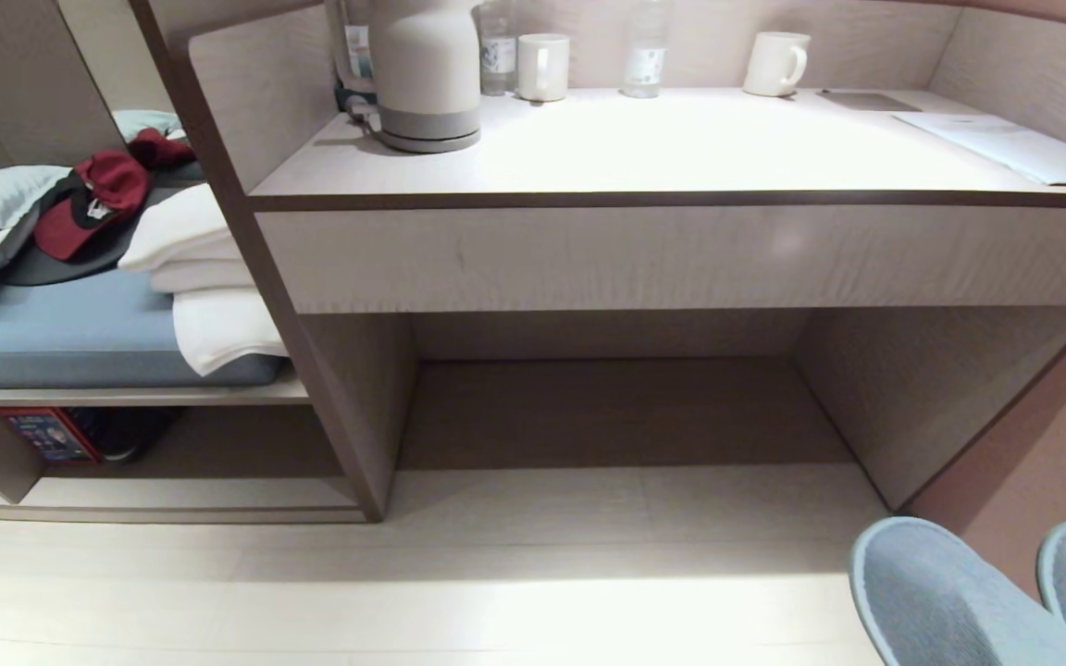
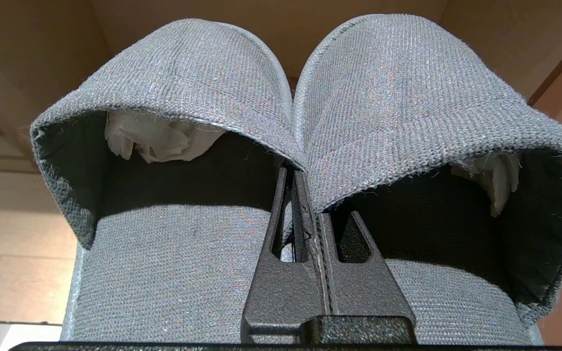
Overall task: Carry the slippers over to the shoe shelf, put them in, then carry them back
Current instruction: Place the slippers on the floor
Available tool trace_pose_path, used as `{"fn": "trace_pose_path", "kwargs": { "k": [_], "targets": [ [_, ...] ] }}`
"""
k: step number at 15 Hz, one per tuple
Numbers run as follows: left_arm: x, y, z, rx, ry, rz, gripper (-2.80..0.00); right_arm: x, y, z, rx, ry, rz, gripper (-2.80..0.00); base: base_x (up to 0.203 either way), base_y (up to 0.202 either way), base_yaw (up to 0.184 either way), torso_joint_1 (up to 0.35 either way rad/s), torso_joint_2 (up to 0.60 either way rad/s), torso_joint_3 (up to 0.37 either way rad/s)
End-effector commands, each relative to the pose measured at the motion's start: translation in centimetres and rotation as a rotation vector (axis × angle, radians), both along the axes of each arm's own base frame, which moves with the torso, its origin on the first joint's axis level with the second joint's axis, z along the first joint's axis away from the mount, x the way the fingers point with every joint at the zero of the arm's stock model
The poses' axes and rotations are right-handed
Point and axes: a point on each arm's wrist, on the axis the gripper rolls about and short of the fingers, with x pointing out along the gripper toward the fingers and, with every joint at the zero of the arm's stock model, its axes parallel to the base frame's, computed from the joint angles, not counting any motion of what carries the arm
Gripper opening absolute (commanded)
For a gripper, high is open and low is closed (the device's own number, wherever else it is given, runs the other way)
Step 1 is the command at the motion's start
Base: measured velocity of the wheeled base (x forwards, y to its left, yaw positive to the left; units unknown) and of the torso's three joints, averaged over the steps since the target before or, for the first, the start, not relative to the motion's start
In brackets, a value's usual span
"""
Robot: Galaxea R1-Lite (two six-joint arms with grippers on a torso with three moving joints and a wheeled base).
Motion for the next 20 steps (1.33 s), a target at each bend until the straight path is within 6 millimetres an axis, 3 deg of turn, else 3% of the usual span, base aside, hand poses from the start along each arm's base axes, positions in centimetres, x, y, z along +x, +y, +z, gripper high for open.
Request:
{"fn": "trace_pose_path", "kwargs": {
  "k": [1, 20],
  "targets": [
    [0.01, 0.00, 0.01, 0.000, 0.001, 0.001, -2.80, 0.01, 0.00, -0.01, -0.001, 0.003, 0.001, -2.80, 0.000, 0.000, 0.000, -0.002, 0.00, -0.207],
    [0.01, 0.00, 0.01, 0.000, 0.001, 0.001, -2.80, 0.01, 0.00, 0.00, -0.001, 0.001, 0.001, -2.80, 0.000, 0.000, 0.000, 0.002, 0.00, -0.196]
  ]
}}
